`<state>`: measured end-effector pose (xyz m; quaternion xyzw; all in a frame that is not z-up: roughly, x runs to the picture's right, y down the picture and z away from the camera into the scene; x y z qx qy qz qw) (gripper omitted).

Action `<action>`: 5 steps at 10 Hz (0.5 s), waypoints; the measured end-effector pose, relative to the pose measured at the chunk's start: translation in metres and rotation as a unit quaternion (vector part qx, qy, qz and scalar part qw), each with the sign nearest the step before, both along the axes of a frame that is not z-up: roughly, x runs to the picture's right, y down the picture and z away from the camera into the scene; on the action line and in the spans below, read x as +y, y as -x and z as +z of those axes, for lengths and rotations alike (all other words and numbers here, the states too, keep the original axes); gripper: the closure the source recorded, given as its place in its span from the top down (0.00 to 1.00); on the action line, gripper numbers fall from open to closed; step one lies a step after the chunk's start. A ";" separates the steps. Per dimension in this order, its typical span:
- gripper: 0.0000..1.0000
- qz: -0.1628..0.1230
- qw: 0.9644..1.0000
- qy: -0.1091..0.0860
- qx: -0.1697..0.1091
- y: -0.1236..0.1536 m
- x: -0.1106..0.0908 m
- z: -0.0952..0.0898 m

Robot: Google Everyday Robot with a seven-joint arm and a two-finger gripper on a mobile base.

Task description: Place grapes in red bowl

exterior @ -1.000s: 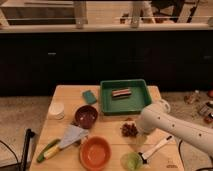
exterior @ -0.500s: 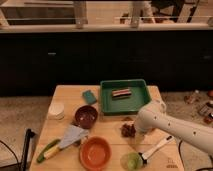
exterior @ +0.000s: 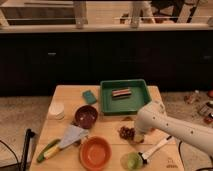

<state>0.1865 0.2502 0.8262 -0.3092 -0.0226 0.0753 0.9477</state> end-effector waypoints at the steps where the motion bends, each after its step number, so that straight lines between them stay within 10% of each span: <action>1: 0.00 -0.001 1.000 0.000 0.000 -0.001 -0.001 -0.001; 5: 0.00 0.000 1.000 0.004 0.001 -0.004 0.004 0.002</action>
